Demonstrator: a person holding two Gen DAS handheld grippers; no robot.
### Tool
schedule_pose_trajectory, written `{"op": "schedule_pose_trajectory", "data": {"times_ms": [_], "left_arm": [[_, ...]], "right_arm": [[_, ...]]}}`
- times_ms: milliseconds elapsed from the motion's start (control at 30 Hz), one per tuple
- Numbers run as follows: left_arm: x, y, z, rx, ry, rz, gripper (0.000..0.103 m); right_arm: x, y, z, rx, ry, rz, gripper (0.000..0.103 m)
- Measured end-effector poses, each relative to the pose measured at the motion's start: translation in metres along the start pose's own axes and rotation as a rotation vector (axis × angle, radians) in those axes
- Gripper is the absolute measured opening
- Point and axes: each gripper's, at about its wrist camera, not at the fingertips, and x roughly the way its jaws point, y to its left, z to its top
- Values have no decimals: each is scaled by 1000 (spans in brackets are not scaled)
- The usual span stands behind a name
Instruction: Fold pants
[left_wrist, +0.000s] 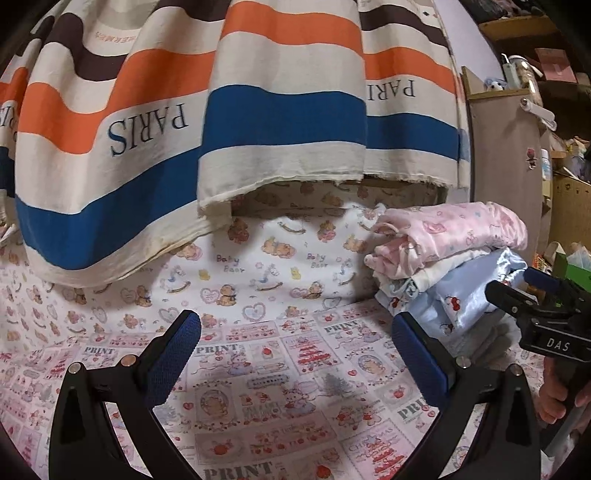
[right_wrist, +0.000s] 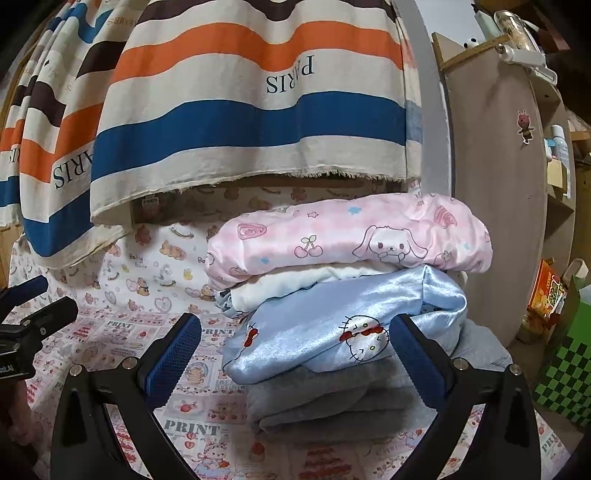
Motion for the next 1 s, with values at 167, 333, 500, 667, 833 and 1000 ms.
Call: {"op": "schedule_pose_trajectory", "data": {"times_ms": [167, 333, 500, 667, 833, 1000], "left_arm": [[-1, 3, 0, -13, -4, 35, 102], [-2, 2, 0, -3, -4, 39, 102], [-1, 3, 1, -5, -2, 44, 102], [-1, 4, 1, -5, -1, 45, 102], [-1, 5, 1, -7, 0, 48, 102], [-1, 7, 1, -9, 0, 49, 102]], "right_arm": [[1, -5, 0, 22, 11, -9, 102], [2, -4, 0, 13, 11, -5, 102], [2, -4, -1, 8, 11, -2, 102], [2, -3, -1, 7, 11, -2, 102], [2, -3, -1, 8, 11, -3, 102], [2, -4, -1, 8, 11, -3, 102]]}}
